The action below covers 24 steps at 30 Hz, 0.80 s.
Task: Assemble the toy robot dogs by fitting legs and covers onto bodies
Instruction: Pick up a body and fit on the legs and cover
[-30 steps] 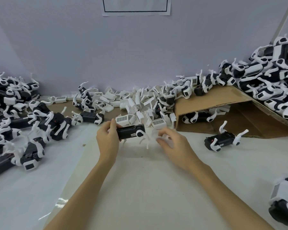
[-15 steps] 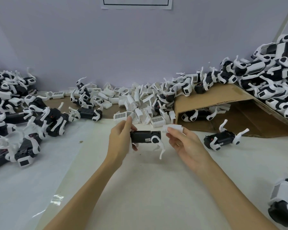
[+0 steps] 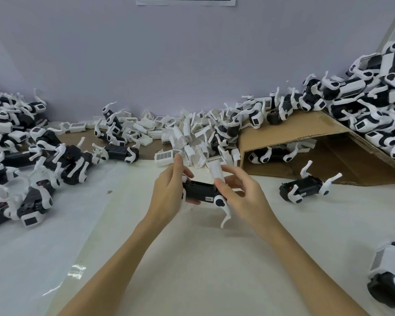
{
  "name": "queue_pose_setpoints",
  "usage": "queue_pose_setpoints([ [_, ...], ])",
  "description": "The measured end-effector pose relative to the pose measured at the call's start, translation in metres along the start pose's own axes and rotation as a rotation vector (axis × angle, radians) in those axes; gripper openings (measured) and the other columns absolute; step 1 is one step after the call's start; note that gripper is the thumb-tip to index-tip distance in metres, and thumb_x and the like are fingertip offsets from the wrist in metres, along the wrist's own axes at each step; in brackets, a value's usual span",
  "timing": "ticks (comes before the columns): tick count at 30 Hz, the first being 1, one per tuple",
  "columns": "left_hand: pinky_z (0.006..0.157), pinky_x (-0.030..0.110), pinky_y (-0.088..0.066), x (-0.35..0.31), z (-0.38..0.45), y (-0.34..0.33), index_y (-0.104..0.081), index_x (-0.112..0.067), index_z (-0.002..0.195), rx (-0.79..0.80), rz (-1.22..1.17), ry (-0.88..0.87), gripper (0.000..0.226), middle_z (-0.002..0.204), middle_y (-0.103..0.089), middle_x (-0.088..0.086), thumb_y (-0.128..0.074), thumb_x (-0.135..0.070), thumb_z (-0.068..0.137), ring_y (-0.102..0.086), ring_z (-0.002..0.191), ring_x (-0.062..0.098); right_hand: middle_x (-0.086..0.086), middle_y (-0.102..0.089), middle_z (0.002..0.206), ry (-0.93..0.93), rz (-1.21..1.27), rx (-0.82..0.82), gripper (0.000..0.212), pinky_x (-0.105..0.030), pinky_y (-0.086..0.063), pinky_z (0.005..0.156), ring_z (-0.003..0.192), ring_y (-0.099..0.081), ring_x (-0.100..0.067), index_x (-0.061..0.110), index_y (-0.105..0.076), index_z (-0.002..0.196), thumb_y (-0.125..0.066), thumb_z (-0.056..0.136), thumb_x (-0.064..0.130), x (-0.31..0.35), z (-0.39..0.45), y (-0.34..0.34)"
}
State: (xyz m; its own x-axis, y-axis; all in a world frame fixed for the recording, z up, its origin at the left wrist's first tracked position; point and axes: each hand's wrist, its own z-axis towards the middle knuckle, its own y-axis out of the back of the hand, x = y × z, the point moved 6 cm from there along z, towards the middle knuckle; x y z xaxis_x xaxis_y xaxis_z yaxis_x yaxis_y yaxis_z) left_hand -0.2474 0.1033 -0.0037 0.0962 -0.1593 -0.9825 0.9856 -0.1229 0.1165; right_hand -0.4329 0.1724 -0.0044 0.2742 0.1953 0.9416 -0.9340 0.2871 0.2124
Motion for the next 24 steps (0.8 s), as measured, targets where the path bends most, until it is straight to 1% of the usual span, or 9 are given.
queue_pose_setpoints([
  [2,0.073,0.027,-0.047,-0.003,0.002,0.002,-0.071,-0.027,0.082,-0.007,0.084,-0.039,0.072,0.096,-0.073,-0.003,-0.028,-0.081,0.099,-0.069,0.091,0.008,0.012,-0.074,0.099,0.012,-0.039,0.031,0.024,-0.013,-0.052,0.077,0.096,-0.069,-0.007,0.040,-0.070,0.122,-0.070,0.098,0.038,0.001,-0.001,-0.002],
  [4,0.081,0.032,-0.047,-0.002,0.004,0.001,-0.070,-0.030,0.085,0.050,0.107,-0.033,0.069,0.098,-0.073,-0.005,-0.029,-0.085,0.093,-0.068,0.099,0.014,0.012,-0.074,0.099,0.017,-0.056,0.038,0.023,-0.014,-0.052,0.077,0.095,-0.068,-0.007,0.039,-0.071,0.122,-0.069,0.099,0.038,0.001,-0.002,-0.002],
  [7,0.091,0.038,-0.050,0.000,0.004,-0.001,-0.071,-0.033,0.096,0.144,0.065,0.033,0.065,0.113,-0.071,-0.003,-0.034,-0.086,0.090,-0.068,0.109,0.022,0.018,-0.073,0.104,0.023,-0.089,0.060,0.026,-0.014,-0.052,0.080,0.097,-0.066,-0.005,0.042,-0.071,0.126,-0.067,0.101,0.037,0.002,-0.003,-0.003],
  [10,0.086,0.035,-0.048,-0.003,0.003,0.000,-0.071,-0.033,0.101,0.173,0.042,0.055,0.058,0.117,-0.068,-0.005,-0.039,-0.079,0.090,-0.066,0.109,0.021,0.015,-0.073,0.118,-0.008,-0.083,0.153,0.031,-0.018,-0.052,0.089,0.102,-0.067,-0.005,0.039,-0.071,0.132,-0.068,0.101,0.035,0.000,-0.005,-0.010],
  [13,0.089,0.042,-0.051,-0.005,0.003,-0.002,-0.070,-0.027,0.104,0.193,0.009,0.072,0.040,0.117,-0.070,0.004,-0.051,-0.059,0.089,-0.066,0.112,0.032,0.017,-0.072,0.123,0.023,-0.096,0.178,0.035,-0.024,-0.053,0.097,0.112,-0.067,-0.006,0.035,-0.071,0.133,-0.072,0.098,0.036,0.002,-0.008,-0.013],
  [16,0.087,0.036,-0.048,-0.006,0.001,-0.003,-0.071,-0.022,0.107,0.201,-0.024,0.097,0.035,0.115,-0.071,0.007,-0.059,-0.048,0.086,-0.067,0.107,0.028,0.021,-0.073,0.116,0.052,-0.126,0.160,0.032,-0.015,-0.051,0.091,0.111,-0.068,-0.003,0.041,-0.072,0.126,-0.076,0.094,0.039,0.008,-0.010,-0.013],
  [19,0.089,0.042,-0.053,-0.003,0.001,-0.005,-0.071,-0.017,0.112,0.234,-0.075,0.147,0.033,0.119,-0.070,0.014,-0.069,-0.039,0.088,-0.069,0.108,0.031,0.018,-0.075,0.109,0.006,-0.107,0.189,0.030,-0.019,-0.055,0.088,0.106,-0.070,-0.005,0.044,-0.069,0.120,-0.077,0.091,0.041,0.006,-0.011,-0.017],
  [20,0.086,0.041,-0.054,-0.002,0.002,-0.005,-0.072,-0.015,0.112,0.241,-0.098,0.163,0.034,0.117,-0.070,0.016,-0.071,-0.037,0.086,-0.071,0.103,0.030,0.017,-0.075,0.108,-0.015,-0.095,0.204,0.031,-0.019,-0.055,0.087,0.105,-0.070,-0.006,0.044,-0.067,0.119,-0.078,0.091,0.041,0.005,-0.012,-0.019],
  [24,0.072,0.031,-0.052,0.002,0.004,-0.004,-0.073,-0.012,0.107,0.244,-0.100,0.182,0.023,0.098,-0.070,0.009,-0.079,-0.028,0.092,-0.070,0.083,0.019,0.016,-0.072,0.103,-0.060,-0.055,0.189,0.034,-0.017,-0.056,0.076,0.097,-0.071,-0.005,0.041,-0.063,0.117,-0.080,0.089,0.038,0.006,-0.019,-0.029],
])
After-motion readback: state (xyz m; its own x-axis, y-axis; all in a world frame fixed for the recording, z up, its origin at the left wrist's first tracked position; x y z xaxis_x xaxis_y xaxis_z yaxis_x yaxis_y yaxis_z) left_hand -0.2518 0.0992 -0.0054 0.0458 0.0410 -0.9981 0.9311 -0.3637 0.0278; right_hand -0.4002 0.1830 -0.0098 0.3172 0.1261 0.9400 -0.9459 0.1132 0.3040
